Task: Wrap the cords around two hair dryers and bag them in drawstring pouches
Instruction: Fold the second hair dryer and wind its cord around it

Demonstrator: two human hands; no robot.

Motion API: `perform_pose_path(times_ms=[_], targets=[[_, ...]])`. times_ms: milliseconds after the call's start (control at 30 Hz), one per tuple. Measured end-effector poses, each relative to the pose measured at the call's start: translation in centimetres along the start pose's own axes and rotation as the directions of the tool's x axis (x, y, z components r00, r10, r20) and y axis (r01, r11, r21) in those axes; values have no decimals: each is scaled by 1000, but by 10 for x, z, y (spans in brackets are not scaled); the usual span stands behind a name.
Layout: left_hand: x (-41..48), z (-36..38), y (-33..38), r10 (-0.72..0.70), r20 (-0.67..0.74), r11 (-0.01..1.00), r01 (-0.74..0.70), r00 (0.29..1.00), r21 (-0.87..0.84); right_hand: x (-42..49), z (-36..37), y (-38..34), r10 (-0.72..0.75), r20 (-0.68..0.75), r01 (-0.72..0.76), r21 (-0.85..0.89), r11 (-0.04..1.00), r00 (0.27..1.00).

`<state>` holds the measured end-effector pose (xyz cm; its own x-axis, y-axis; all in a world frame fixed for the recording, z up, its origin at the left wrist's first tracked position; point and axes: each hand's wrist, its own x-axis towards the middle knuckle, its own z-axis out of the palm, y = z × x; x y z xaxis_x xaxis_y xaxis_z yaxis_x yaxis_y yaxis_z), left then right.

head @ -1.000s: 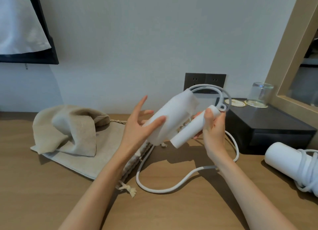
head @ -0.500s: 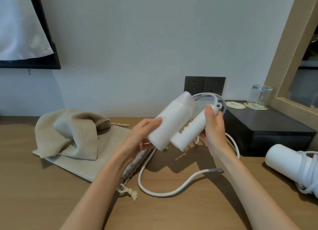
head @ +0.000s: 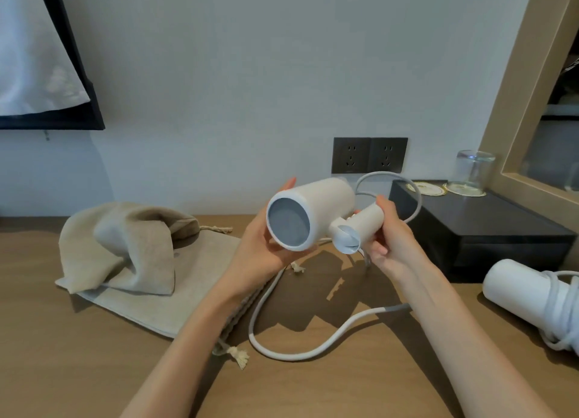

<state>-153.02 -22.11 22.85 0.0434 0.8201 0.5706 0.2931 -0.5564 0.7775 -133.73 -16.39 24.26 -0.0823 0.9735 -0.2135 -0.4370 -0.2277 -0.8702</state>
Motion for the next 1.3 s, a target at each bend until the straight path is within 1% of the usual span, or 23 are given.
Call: perform_pose_path(times_ms=[67,100,200,267,333,400,433,467,500,533,567,600,633,667,700,733,800,900,967,1067,1100,1167,1300], targets=[[0,4,-2,25,-70,1000,-24,997,8,-1,1,3,86,13,-87,57,995,996],[-1,5,-2,23,-123,1000,-21,992,14,-3,3,3,123,49,-126,79,989,991],[-3,9,6,-51,-352,998,62,934,19,-8,7,3,162,175,-174,59,983,971],[-5,8,9,-59,-402,998,63,914,-3,-12,11,1,133,251,-134,-13,991,959],[-8,3,10,-90,-414,994,53,906,-101,-14,17,1,85,303,-36,-164,986,949],[-7,-1,9,-150,-439,979,72,886,-190,-14,19,4,-23,256,117,-357,927,966],[-5,-4,7,-178,-450,969,76,875,-234,-13,17,7,-140,224,229,-445,866,964],[-2,-6,4,-207,-459,956,78,864,-284,-11,13,11,-293,213,362,-529,768,932],[0,-7,3,-236,-472,940,78,849,-331,-8,9,14,-453,217,483,-609,629,865],[1,-9,2,-258,-485,928,75,836,-364,-4,5,17,-602,232,574,-671,470,764],[3,-10,1,-272,-494,920,73,826,-384,-2,3,18,-703,257,633,-695,343,663],[3,-10,1,-281,-497,913,70,821,-401,-1,2,19,-747,299,674,-693,257,593],[4,-11,1,-289,-497,906,66,818,-419,1,4,20,-747,369,706,-684,184,553],[4,-10,2,-295,-495,899,62,817,-433,4,4,23,-701,460,722,-682,114,545],[4,-10,2,-301,-495,895,62,815,-442,8,4,27,-628,532,724,-686,72,567],[4,-10,2,-306,-493,894,68,814,-443,9,5,30,-556,571,718,-693,68,604],[5,-10,0,-293,-484,909,83,825,-409,8,5,36,-469,583,717,-674,175,663],[6,-9,-4,-209,-465,946,56,860,-321,4,6,40,-495,570,752,-546,369,656],[6,-6,-5,-138,-451,965,18,882,-261,0,11,39,-482,560,738,-476,479,674],[8,-1,-5,-57,-418,977,-37,907,-212,-6,17,40,-445,562,704,-419,574,697],[9,-2,-7,-53,-415,972,-48,908,-229,-9,19,41,-434,570,699,-410,585,698],[10,-8,-13,-76,-420,961,-47,904,-274,-12,20,41,-405,590,701,-450,553,698],[9,-17,-15,-102,-471,969,-20,876,-246,-13,18,35,-320,663,735,-581,349,676]])
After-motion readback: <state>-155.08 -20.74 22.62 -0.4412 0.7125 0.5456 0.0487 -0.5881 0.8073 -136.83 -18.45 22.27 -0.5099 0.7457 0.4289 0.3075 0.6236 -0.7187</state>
